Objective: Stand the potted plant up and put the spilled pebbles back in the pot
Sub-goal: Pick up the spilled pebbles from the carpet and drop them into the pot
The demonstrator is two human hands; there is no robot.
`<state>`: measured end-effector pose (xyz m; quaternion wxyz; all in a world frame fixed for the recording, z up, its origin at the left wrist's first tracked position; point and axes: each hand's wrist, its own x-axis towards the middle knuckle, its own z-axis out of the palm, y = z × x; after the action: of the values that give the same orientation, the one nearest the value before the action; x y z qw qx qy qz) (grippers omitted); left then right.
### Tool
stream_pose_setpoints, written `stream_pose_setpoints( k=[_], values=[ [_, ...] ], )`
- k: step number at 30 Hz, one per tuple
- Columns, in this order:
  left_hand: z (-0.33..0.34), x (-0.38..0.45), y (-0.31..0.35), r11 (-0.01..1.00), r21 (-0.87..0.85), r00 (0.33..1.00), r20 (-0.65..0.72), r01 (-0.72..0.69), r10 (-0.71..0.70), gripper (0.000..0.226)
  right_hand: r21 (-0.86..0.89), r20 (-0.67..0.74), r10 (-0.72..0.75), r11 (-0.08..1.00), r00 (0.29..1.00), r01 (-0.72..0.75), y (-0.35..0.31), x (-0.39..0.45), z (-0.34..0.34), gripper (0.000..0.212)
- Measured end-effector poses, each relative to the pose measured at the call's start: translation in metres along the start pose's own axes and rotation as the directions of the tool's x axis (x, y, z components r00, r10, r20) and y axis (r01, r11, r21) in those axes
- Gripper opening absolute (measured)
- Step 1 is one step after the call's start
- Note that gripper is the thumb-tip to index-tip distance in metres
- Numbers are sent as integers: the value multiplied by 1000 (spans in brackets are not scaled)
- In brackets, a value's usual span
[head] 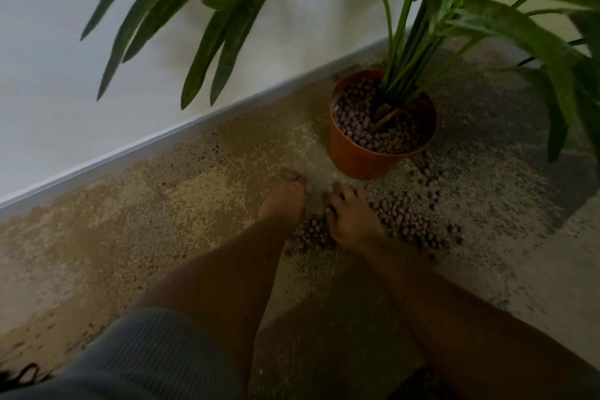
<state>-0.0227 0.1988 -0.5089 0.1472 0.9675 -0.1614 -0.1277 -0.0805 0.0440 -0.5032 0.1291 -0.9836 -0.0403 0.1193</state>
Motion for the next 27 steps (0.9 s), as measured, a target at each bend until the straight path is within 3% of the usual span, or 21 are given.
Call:
stream_pose_setpoints(
  k=[5, 11, 16, 24, 27],
  values=[
    [2, -12, -7, 989, -148, 999, 2, 32, -32, 24, -63, -47, 18, 998, 999, -21, -6, -17, 8, 47],
    [9, -35, -16, 968, -179, 982, 41, -176, 186, 32, -71, -135, -54, 996, 989, 45, -10, -39, 19, 44],
    [2, -47, -20, 949, -179, 956, 92, -261, 280, 54, -7, -22, -96, 995, 995, 96, 0, -37, 17, 54],
    [-10, -49, -5, 958, -219, 967, 135, -183, 215, 39, 221, 75, 9, 975, 997, -25, -11, -26, 9, 28],
    [-11, -46, -4, 931, -360, 976, 170, -69, 138, 32, 353, 55, 139, 924, 989, -149, -20, -19, 5, 11]
  ],
)
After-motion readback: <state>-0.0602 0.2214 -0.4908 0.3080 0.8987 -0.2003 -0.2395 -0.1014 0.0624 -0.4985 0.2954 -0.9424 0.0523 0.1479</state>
